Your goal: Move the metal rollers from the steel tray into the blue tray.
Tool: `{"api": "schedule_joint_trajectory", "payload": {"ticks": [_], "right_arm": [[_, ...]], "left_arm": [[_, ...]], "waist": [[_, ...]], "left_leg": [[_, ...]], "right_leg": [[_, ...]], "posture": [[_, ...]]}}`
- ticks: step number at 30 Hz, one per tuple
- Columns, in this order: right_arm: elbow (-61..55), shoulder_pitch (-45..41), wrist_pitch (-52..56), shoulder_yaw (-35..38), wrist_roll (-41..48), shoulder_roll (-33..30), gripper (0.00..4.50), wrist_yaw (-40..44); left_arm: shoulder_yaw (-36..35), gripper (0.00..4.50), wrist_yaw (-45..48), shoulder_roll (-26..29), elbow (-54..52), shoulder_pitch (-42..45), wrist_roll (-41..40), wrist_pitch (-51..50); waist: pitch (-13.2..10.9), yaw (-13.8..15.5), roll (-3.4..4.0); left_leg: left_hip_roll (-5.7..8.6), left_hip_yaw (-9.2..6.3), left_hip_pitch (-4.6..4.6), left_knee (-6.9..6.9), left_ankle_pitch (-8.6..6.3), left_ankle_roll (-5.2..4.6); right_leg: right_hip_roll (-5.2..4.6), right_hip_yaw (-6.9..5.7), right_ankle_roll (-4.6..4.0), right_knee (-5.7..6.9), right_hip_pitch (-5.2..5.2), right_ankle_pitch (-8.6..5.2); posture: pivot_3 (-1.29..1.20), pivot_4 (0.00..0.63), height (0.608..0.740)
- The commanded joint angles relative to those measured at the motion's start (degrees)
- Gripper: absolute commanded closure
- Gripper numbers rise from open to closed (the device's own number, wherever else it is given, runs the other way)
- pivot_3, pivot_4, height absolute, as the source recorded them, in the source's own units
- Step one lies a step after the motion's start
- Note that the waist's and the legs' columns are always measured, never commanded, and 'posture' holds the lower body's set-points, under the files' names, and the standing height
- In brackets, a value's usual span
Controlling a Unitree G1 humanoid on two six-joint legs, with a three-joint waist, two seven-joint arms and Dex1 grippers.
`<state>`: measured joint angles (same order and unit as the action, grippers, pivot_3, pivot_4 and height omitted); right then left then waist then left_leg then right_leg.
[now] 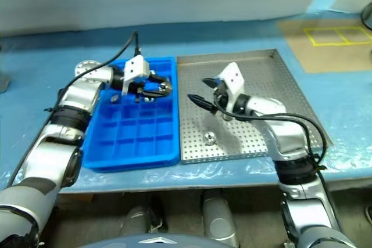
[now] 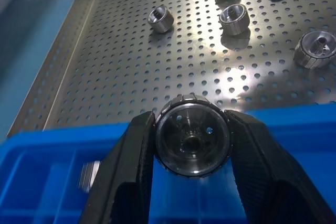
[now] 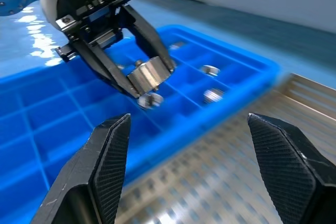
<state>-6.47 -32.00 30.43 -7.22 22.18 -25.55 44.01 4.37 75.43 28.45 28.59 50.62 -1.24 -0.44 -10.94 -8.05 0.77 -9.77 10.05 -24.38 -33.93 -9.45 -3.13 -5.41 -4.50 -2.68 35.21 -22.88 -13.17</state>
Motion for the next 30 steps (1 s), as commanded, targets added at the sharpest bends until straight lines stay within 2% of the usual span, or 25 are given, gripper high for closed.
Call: {"api": "schedule_joint_trajectory", "payload": {"ticks": [1,6,11,16,22,30], "right_arm": [[4.9,-5.0,-4.2,-3.3,-0.8,3.3,0.87,4.9],[11.8,-9.8,-7.6,-6.8,-2.1,8.8,0.87,9.3],[15.4,-11.5,-9.5,-7.6,-2.8,11.2,0.87,12.3],[15.1,-10.9,-9.0,-8.3,-3.0,12.3,0.87,14.3],[14.7,-10.5,-8.5,-7.9,-3.4,11.8,0.87,14.5],[13.6,-9.3,-7.7,-7.6,-3.9,10.9,0.87,14.0]], "left_arm": [[-4.3,2.80,-4.6,3.4,-15.9,-5.8,-4.1,-8.5],[-7.3,2.80,-9.5,7.3,-29.7,-16.2,-7.1,-17.4],[-8.7,2.80,-12.6,9.8,-36.9,-23.7,-9.7,-21.9],[-8.3,2.80,-15.4,10.2,-40.0,-28.2,-11.0,-23.4],[-4.9,2.80,-16.5,10.3,-37.6,-28.6,-9.8,-21.6],[-4.7,2.80,-16.8,12.0,-33.9,-30.2,-9.5,-18.2]], "waist": [[0.0,2.9,0.02],[0.0,9.1,0.05],[0.0,13.1,0.05],[0.0,13.6,0.04],[0.0,13.5,0.02],[0.0,13.3,0.01]], "left_leg": [[-0.02,0.01,0.00,-0.03,0.05,0.09],[-0.12,0.08,0.32,0.30,0.38,0.81],[-0.11,0.21,0.59,0.83,0.72,1.32],[-0.09,0.20,0.72,0.96,0.77,1.41],[-0.12,0.16,0.78,1.31,0.92,1.63],[-0.15,0.17,0.79,1.42,0.95,1.66]], "right_leg": [[0.00,0.01,-0.14,0.23,-0.10,-0.08],[0.06,0.09,-0.33,0.50,-0.19,-0.21],[0.06,0.14,-0.34,0.55,-0.14,-0.21],[0.07,0.20,-0.34,0.55,-0.09,-0.21],[0.21,0.21,-0.34,0.48,-0.19,-0.22],[0.29,0.24,-0.37,0.44,-0.27,-0.24]], "posture": [[-0.07,0.150,0.740],[0.02,0.150,0.740],[0.06,0.150,0.740],[0.08,0.150,0.740],[0.06,0.150,0.740],[0.04,0.150,0.740]]}}
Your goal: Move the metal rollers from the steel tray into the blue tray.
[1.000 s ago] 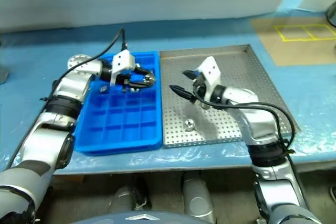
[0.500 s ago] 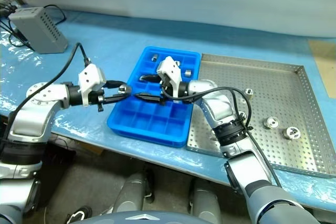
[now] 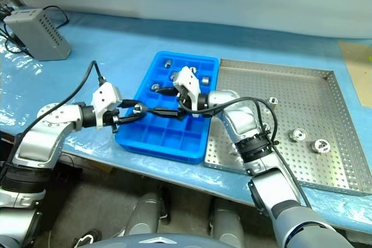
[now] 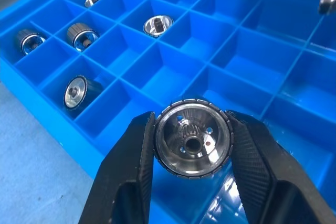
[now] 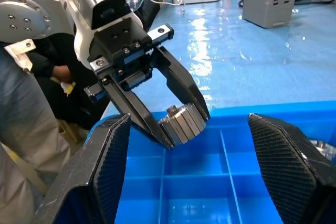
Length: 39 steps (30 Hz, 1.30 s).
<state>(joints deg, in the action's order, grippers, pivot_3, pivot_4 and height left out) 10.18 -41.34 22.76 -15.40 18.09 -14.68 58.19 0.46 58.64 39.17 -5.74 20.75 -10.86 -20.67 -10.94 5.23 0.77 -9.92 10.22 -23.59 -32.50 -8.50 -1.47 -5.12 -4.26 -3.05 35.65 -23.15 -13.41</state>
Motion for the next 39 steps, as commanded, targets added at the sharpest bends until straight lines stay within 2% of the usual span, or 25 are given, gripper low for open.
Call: {"api": "schedule_joint_trajectory", "payload": {"ticks": [1,18,19,23,30,34,39], "right_arm": [[-3.2,0.1,0.1,0.7,0.2,0.0,0.87,-0.3],[-3.8,1.0,0.0,1.1,-0.3,-1.2,0.87,-1.4],[-3.9,1.0,0.1,1.1,-0.3,-1.2,0.87,-1.4],[-4.2,1.3,0.1,1.2,-0.4,-1.4,0.87,-1.6],[-5.1,1.6,1.8,4.3,1.3,-2.9,0.87,-2.6],[-6.9,3.1,4.6,8.3,2.9,-6.6,0.87,-2.8],[-10.8,6.4,7.0,13.2,3.9,-11.6,0.87,-5.0]], "left_arm": [[-1.0,2.80,-0.2,1.5,1.0,-0.4,0.0,2.3],[1.9,2.80,-1.2,-0.1,5.9,0.1,0.8,4.6],[1.8,2.03,-1.4,-0.1,6.4,0.4,0.8,4.6],[2.1,0.80,-1.5,0.2,7.9,1.0,1.5,6.2],[1.0,0.80,-2.3,-1.0,7.1,5.6,-0.1,7.5],[1.4,0.80,-0.8,-2.0,7.7,11.9,-1.9,6.8],[5.3,0.80,1.3,-5.1,14.8,19.3,0.5,10.4]], "waist": [[0.0,0.0,0.00],[0.0,0.0,-0.02],[0.0,0.0,-0.02],[0.0,0.0,-0.02],[0.0,0.1,-0.03],[0.0,0.3,-0.04],[0.0,-1.0,-0.04]], "left_leg": [[0.00,0.00,0.00,0.01,0.00,0.00],[0.01,0.01,0.06,0.04,0.03,0.05],[0.01,0.01,0.07,0.04,0.03,0.05],[0.01,0.01,0.17,0.04,0.04,0.06],[0.02,0.02,0.17,0.06,0.05,0.08],[0.06,0.02,0.10,0.00,0.05,0.06],[0.06,0.06,0.16,-0.04,0.04,0.03]], "right_leg": [[0.00,0.00,0.00,0.00,0.00,0.00],[0.01,0.04,0.00,0.02,0.01,0.00],[0.01,0.05,0.00,0.02,0.02,0.00],[0.01,0.07,0.00,0.04,0.09,0.00],[0.02,0.09,0.00,0.04,0.09,0.00],[0.01,0.10,0.00,0.03,0.10,0.00],[0.02,0.18,0.00,0.02,0.13,0.00]], "posture": [[0.03,0.150,0.740],[0.01,0.150,0.740],[0.01,0.150,0.740],[0.00,0.150,0.740],[-0.03,0.150,0.740],[-0.06,0.150,0.740],[-0.19,0.150,0.740]]}}
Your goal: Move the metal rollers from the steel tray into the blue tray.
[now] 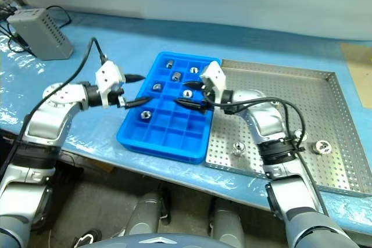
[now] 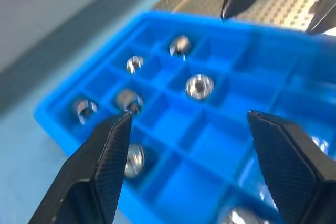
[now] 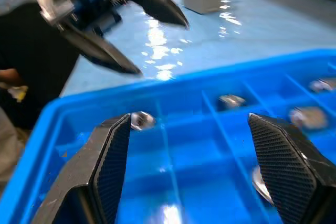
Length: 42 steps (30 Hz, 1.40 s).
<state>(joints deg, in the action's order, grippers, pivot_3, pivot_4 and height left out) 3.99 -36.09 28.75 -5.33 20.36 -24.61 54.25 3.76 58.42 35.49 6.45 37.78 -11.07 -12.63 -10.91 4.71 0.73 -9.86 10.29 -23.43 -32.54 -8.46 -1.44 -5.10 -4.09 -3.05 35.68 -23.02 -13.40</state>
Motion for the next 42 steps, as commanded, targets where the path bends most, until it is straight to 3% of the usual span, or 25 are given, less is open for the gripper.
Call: {"api": "schedule_joint_trajectory", "payload": {"ticks": [1,6,13,26,33,42], "right_arm": [[-6.5,2.7,1.7,4.3,1.8,-3.0,0.87,-1.7],[-16.1,10.7,5.7,9.7,3.4,-6.8,0.87,-6.4],[-29.3,21.0,10.8,15.5,5.7,-7.0,0.87,-14.8],[-43.8,35.3,16.5,23.4,10.4,-7.7,0.87,-23.2],[-47.1,40.3,16.7,24.4,11.2,-7.1,0.87,-26.1],[-47.1,41.8,16.2,25.1,11.3,-8.0,0.87,-27.1]], "left_arm": [[3.2,0.80,2.6,-2.7,4.1,3.8,0.8,3.4],[8.5,0.80,8.0,-9.2,13.2,10.2,2.4,8.5],[13.5,0.80,16.8,-17.1,26.4,17.5,4.2,16.2],[19.7,0.80,31.7,-27.0,40.4,24.7,8.8,29.0],[22.9,0.80,29.3,-31.1,47.5,25.8,15.5,31.6],[24.4,0.80,19.7,-33.3,54.4,27.3,23.6,33.6]], "waist": [[0.0,-0.7,0.02],[0.0,-2.3,0.00],[0.0,-5.8,0.01],[0.1,-10.6,0.08],[0.1,-14.1,0.07],[0.1,-18.8,0.07]], "left_leg": [[0.00,0.00,0.01,0.01,0.00,0.00],[0.02,0.09,-0.05,-0.04,-0.07,-0.15],[0.02,0.14,-0.06,-0.14,-0.11,-0.30],[0.13,0.21,-0.17,-0.32,-0.43,-1.01],[0.19,0.22,-0.43,-0.67,-0.68,-1.37],[0.30,0.03,-0.39,-0.80,-0.79,-1.34]], "right_leg": [[0.01,0.01,0.00,0.00,0.00,0.00],[0.02,0.12,0.01,-0.12,-0.01,0.00],[0.05,0.17,0.03,-0.17,-0.01,0.00],[0.04,0.17,0.29,-0.98,0.38,0.14],[0.00,0.14,0.35,-1.09,0.37,0.13],[-0.02,-0.04,0.90,-1.31,0.68,-0.05]], "posture": [[-0.22,0.150,0.740],[-0.36,0.150,0.740],[-0.56,0.150,0.740],[-0.76,0.150,0.740],[-0.80,0.150,0.740],[-0.80,0.150,0.740]]}}
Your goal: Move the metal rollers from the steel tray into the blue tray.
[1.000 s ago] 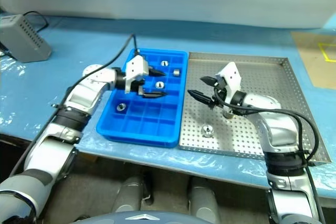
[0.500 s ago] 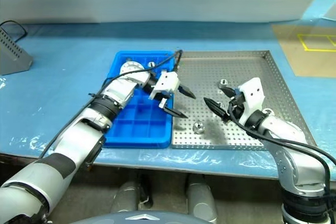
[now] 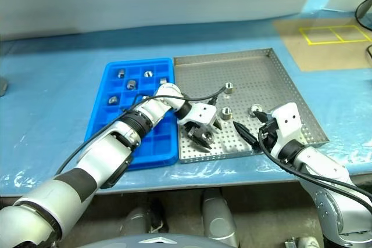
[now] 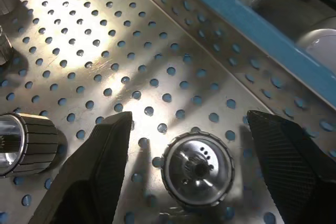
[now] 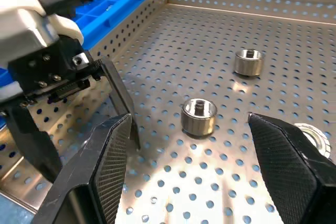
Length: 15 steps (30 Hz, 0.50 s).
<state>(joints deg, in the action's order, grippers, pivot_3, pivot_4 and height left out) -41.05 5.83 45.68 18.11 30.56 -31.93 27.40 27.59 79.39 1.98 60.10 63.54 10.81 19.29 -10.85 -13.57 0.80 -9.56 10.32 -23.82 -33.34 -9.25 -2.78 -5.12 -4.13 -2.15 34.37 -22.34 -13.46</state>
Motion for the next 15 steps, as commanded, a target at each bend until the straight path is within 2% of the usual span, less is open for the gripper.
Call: {"api": "schedule_joint_trajectory", "payload": {"ticks": [1,9,12,15], "right_arm": [[-1.8,-0.2,-0.8,1.6,1.1,-0.8,0.87,-0.3],[-0.9,-0.5,-1.2,1.0,0.7,-1.5,0.87,-0.1],[-0.5,-0.9,-1.3,0.6,0.6,-1.7,0.87,-0.1],[0.3,-1.5,-1.5,0.2,0.5,-1.9,0.87,0.2]], "left_arm": [[0.7,0.80,-1.6,0.3,1.4,1.6,2.4,1.2],[3.2,0.80,-4.8,3.0,3.7,0.5,8.1,3.3],[2.8,1.39,-5.3,3.1,4.0,0.5,7.7,4.3],[3.0,2.24,-7.9,3.0,4.5,0.9,8.7,2.8]], "waist": [[0.0,-1.0,0.00],[0.0,-3.3,0.03],[0.0,-4.0,0.01],[0.0,-4.4,0.01]], "left_leg": [[0.00,-0.02,-0.01,0.00,0.00,0.00],[0.01,-0.25,0.00,0.02,-0.12,-0.29],[0.08,-0.25,0.22,0.01,-0.21,-0.32],[0.24,-0.26,0.47,0.00,-0.31,-0.35]], "right_leg": [[0.00,-0.03,0.04,-0.05,0.01,0.02],[-0.04,-0.41,0.17,-0.83,0.57,0.33],[-0.09,-0.41,0.43,-1.14,1.00,0.28],[-0.22,-0.42,0.47,-1.50,1.43,0.26]], "posture": [[-0.79,0.150,0.740],[-0.78,0.150,0.740],[-0.77,0.150,0.740],[-0.76,0.150,0.740]]}}
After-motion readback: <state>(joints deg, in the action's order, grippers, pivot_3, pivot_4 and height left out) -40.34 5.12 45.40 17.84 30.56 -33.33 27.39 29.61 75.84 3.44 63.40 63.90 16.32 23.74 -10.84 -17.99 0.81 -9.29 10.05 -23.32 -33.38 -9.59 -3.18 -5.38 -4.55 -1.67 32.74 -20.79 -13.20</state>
